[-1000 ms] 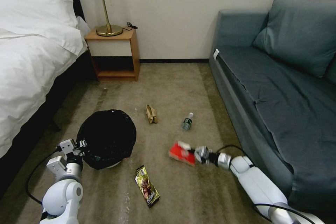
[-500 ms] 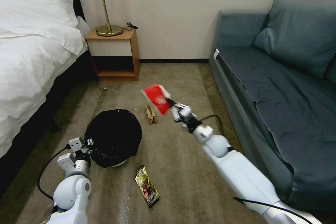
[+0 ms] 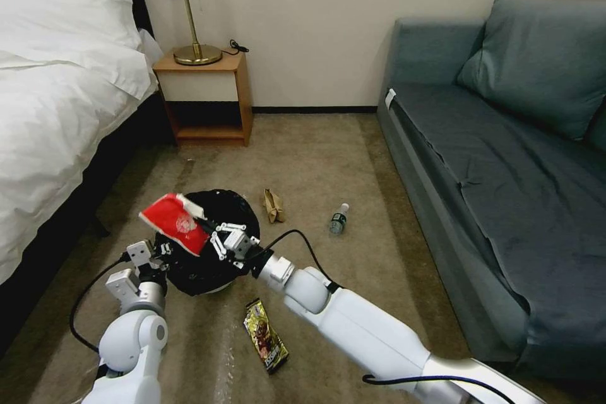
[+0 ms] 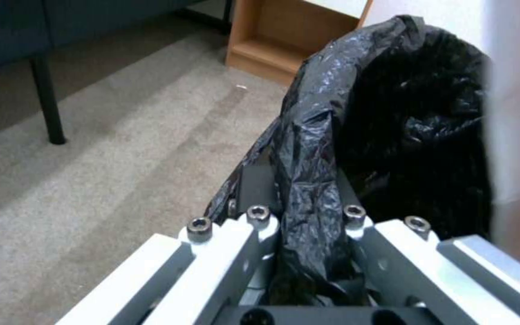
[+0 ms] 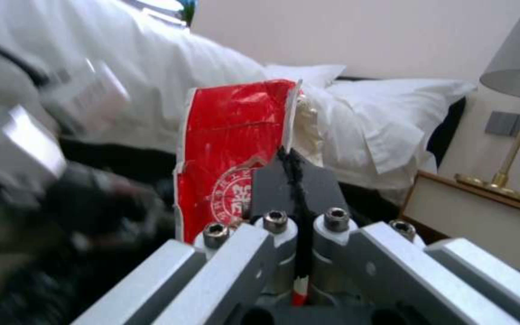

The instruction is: Pick up the trash bin, then pick up the garbage on the floor and place it into the trash bin.

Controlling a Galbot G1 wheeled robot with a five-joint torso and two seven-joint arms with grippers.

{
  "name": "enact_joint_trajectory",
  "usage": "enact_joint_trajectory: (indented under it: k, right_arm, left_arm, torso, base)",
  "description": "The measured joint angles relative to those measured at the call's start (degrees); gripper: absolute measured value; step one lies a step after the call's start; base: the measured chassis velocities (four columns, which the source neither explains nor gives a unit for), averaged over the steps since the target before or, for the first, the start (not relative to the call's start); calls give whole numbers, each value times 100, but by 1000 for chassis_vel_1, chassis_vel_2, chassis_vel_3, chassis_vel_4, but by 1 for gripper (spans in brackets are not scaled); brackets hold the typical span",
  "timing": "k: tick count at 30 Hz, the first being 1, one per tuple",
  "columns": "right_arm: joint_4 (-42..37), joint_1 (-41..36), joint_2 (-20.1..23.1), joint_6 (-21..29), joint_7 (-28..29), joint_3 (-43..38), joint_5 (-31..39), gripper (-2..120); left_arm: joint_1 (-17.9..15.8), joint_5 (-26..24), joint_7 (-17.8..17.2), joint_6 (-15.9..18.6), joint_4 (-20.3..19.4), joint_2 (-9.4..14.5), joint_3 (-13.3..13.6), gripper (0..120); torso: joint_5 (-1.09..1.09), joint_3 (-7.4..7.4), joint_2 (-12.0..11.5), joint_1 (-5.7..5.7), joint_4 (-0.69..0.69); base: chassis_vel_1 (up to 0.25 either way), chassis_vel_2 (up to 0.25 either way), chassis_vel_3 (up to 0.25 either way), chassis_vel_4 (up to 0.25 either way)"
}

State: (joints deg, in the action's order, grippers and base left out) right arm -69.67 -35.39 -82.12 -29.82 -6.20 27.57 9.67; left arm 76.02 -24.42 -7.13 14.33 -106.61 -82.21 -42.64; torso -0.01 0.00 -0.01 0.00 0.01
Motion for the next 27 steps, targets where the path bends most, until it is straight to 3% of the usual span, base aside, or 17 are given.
enact_joint_trajectory:
  k: [8, 13, 15, 16, 19, 21, 22, 26, 27]
  right_arm:
    - [328, 33, -20, -44, -48, -157, -170, 0]
    - [324, -30, 1, -41, -22, -217, -214, 20]
    - [322, -31, 2, -41, -22, -217, -214, 20]
    - [292, -48, 13, -35, -26, -229, -228, 30]
    - [275, -61, 15, -29, -29, -246, -233, 35]
    - [75, -125, 51, 63, 20, -332, -242, 49]
    - [75, -125, 51, 63, 20, -332, -242, 49]
    - [-411, -161, 166, 505, 508, -617, -109, 63]
    - [-621, -167, 286, 891, 894, -807, 39, 71]
  left_arm:
    - [101, 0, 1, 0, -87, -11, -21, 5]
    - [98, 16, 1, 0, -90, -14, -19, 5]
    - [97, 17, 1, 0, -89, -14, -19, 5]
    - [94, 17, 2, 0, -89, -13, -19, 5]
    - [90, 17, 2, 0, -86, -11, -20, 5]
    - [72, 10, 5, 1, -35, 6, -25, 5]
    - [72, 10, 5, 1, -35, 6, -25, 5]
    - [42, 1, 10, 1, -7, 39, -55, 5]
    - [29, -2, 25, -2, 11, 57, -90, 5]
  torso:
    - [0, 0, 0, 0, -1]
    - [0, 0, 0, 0, -1]
    - [0, 0, 0, 0, -1]
    - [1, 0, 0, 0, -1]
    - [1, 0, 0, 0, -1]
    - [0, 0, 0, 0, -1]
    - [0, 0, 0, 0, -1]
    - [1, 0, 0, 0, 0]
    - [1, 0, 0, 0, 0]
  base:
    - [0, 0, 0, 0]
    - [0, 0, 0, 0]
    - [0, 0, 0, 0]
    - [0, 0, 0, 0]
    - [0, 0, 0, 0]
    - [0, 0, 0, 0]
    - [0, 0, 0, 0]
    - [0, 0, 0, 0]
    - [0, 0, 0, 0]
